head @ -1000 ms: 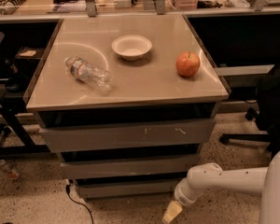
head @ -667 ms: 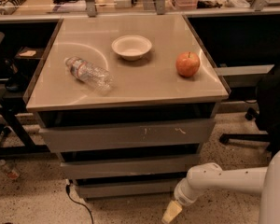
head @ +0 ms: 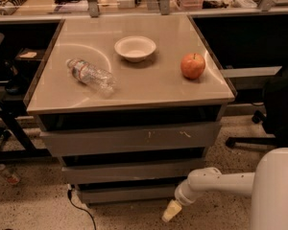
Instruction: Open bottom drawer
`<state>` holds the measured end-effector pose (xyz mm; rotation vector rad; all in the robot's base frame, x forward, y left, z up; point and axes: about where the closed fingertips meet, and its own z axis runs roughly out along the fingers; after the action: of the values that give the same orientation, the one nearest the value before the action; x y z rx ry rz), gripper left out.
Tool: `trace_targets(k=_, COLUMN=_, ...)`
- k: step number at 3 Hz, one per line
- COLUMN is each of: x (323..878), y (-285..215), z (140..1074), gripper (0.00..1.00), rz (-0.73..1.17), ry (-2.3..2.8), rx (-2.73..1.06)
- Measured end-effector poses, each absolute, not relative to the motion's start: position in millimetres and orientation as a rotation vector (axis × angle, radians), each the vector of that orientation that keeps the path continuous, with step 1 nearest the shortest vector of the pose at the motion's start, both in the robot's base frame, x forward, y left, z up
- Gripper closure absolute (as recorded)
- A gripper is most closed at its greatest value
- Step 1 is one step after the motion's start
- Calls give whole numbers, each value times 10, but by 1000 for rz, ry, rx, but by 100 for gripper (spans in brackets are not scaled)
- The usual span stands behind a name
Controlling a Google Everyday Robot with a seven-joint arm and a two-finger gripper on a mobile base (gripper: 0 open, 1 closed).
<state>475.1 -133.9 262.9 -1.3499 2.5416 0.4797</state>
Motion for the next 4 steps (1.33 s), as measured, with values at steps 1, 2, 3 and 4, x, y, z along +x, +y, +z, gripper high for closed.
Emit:
trace_targets(k=1, x=4913, y=-1342, z=2475, gripper=0, rz=493, ry=2518, rx=-1333)
trace_targets(k=2, x=5012, y=-1359, z=2384, gripper=0, rz=499, ry=2503, rx=-1321)
trace_targets(k=3, x=5204, y=-1353, z=2292, gripper=0, rz=475, ry=2472, rx=-1326)
trace_targets(k=4, x=5251, y=-1344, z=2208, gripper=0, rz=481, ry=2473, rx=-1330)
